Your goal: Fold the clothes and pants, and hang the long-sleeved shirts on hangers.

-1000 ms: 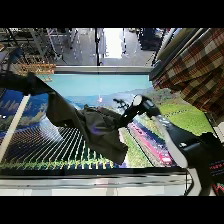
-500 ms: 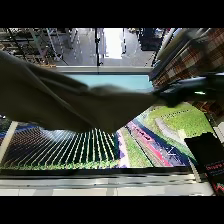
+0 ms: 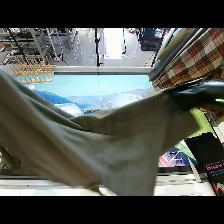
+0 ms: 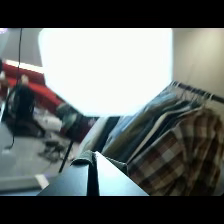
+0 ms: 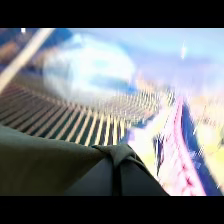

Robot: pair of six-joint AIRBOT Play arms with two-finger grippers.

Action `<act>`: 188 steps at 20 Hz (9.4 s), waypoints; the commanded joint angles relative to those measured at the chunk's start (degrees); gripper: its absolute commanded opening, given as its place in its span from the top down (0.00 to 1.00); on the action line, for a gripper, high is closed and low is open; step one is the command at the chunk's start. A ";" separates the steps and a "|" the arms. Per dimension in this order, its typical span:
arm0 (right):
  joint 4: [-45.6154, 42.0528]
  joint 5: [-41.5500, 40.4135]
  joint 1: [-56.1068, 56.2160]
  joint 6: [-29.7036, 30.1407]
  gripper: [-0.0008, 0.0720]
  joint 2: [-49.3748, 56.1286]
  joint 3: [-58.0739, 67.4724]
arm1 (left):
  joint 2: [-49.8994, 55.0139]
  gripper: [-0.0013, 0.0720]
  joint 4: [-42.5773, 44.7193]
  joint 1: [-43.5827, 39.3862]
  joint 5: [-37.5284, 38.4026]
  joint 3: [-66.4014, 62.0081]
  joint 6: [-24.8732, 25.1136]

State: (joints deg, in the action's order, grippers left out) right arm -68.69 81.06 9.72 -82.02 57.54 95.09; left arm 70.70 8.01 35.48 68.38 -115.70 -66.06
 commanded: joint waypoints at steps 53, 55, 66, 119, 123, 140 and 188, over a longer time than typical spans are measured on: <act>20.33 -0.22 -16.06 19.50 0.97 26.38 -28.28 | -6.08 0.98 37.79 -20.81 -8.98 68.35 -14.82; 20.17 4.92 -13.99 16.48 0.97 19.87 -24.59 | -5.07 0.98 38.14 -18.47 -10.29 56.39 -14.47; 13.05 -1.66 -16.79 9.05 0.30 20.61 -30.14 | 16.28 0.44 42.53 -12.17 2.73 42.25 -10.67; 34.05 -24.65 -13.99 18.84 0.97 25.59 -42.99 | 19.54 0.98 43.78 -24.52 5.42 46.34 -1.49; 27.06 -23.41 -14.01 13.86 0.97 15.87 -40.37 | 9.42 0.98 38.47 -19.32 13.68 39.65 -0.72; 38.75 -20.02 -11.17 20.44 0.97 33.55 -35.12 | 1.64 0.98 28.98 -16.37 21.22 38.10 0.48; 2.58 -28.65 8.85 -4.00 0.97 -28.20 -0.83 | -13.25 0.98 -37.57 10.84 -21.40 4.00 21.49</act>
State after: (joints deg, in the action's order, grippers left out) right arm -52.56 58.78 18.85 -78.65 31.64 92.68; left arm 57.87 -42.35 46.15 57.21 -110.00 -46.63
